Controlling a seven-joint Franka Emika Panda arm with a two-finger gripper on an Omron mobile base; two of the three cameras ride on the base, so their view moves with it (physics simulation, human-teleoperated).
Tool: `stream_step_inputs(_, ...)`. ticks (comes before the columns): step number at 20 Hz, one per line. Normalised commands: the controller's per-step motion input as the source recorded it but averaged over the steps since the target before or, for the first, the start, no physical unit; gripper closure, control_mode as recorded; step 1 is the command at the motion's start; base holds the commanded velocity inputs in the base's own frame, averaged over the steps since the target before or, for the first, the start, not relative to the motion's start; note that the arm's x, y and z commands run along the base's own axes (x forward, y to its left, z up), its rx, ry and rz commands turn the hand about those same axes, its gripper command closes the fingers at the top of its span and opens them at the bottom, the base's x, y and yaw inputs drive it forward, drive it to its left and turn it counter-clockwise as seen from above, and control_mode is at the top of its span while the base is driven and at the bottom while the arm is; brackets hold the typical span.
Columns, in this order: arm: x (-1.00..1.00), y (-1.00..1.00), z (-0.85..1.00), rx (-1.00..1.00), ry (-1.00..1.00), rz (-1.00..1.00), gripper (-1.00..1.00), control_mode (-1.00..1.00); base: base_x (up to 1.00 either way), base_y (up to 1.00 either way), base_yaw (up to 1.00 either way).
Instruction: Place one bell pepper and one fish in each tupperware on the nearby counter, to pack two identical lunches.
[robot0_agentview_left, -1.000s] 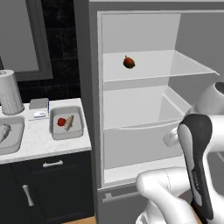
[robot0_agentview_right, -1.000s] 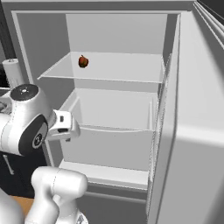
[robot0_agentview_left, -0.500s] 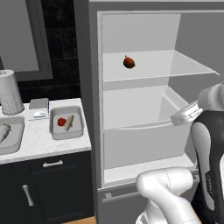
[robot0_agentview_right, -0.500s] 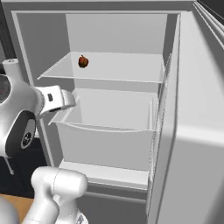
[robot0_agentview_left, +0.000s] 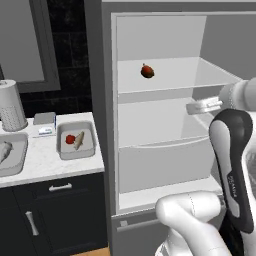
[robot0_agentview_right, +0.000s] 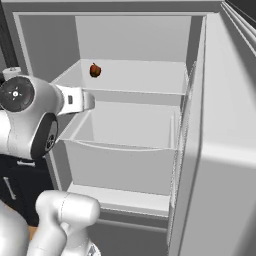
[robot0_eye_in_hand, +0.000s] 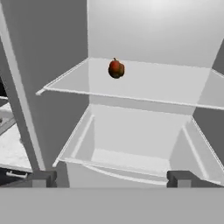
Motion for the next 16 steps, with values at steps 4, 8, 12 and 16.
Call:
stream_step_inputs(4,0.57,0.21,0.57,0.09,0.28,-0.13,-1.0,-1.0,0.0,0.0,0.0)
stream_step_inputs(8,0.07,0.2,0.17,0.01,0.16,0.01,-1.0,-1.0,0.0,0.0,0.0)
stream_step_inputs(12,0.35,0.21,0.07,0.0,0.0,0.07,-1.0,-1.0,0.0,0.0,0.0)
stream_step_inputs(16,0.9,0.39,0.29,-0.01,0.12,0.07,-1.0,-1.0,0.0,0.0,0.0)
